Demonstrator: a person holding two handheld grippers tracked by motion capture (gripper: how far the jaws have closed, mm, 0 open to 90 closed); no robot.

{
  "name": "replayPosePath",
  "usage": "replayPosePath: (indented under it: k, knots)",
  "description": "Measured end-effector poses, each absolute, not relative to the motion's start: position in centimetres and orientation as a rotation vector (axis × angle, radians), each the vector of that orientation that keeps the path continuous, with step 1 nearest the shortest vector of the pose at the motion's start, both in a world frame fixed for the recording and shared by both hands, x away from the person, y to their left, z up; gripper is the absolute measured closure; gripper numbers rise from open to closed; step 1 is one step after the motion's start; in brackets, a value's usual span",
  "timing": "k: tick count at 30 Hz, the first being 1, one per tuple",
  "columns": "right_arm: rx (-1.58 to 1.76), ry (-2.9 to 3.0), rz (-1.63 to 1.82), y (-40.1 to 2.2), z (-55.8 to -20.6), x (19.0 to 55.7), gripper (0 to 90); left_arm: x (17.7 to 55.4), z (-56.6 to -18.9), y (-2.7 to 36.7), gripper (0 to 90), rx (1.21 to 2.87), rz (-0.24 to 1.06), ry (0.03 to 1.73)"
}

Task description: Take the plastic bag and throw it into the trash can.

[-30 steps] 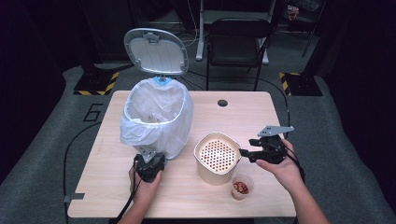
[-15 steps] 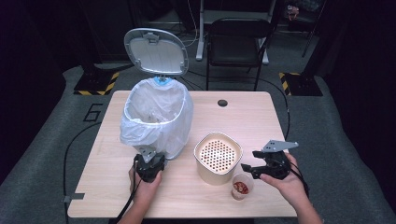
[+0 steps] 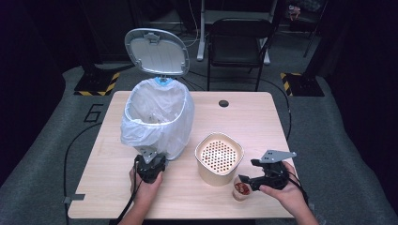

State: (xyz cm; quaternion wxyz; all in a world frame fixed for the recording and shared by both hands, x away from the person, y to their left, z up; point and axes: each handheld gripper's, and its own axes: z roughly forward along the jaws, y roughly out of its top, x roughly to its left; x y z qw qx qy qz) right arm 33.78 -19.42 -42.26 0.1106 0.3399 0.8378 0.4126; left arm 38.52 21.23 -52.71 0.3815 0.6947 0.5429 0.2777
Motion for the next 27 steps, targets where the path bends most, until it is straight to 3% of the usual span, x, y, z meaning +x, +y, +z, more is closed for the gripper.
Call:
replayPosePath:
  k: [17,27]
  knots:
    - [0.929,2.543,1.198,-18.1,-44.7,31.9,15.6,38.6,-52.8,21.1,54.0,1.746,0.709,1.39]
    - [0.916,2.542,1.131,-17.8,-46.7,31.6,20.6,38.6,-52.7,21.2,54.0,1.756,0.716,1.386]
